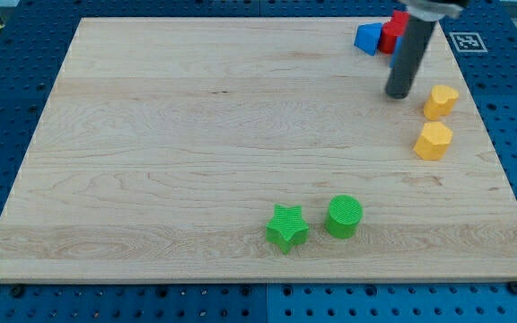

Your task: Move yellow heart closer to the green circle

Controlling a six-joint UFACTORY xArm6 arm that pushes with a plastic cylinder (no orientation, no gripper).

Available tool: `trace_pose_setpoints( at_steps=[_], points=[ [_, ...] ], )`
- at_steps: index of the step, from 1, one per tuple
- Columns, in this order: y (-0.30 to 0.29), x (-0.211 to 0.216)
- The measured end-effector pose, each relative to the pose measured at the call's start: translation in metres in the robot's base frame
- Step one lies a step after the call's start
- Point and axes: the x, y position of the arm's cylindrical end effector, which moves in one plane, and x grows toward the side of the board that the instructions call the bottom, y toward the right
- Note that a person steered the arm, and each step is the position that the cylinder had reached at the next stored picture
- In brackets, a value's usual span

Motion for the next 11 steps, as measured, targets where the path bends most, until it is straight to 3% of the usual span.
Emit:
trace_pose_setpoints(
  at_steps=[2,11],
  points=[
    [0.098,-0.002],
    [-0.079,0.108]
  ],
)
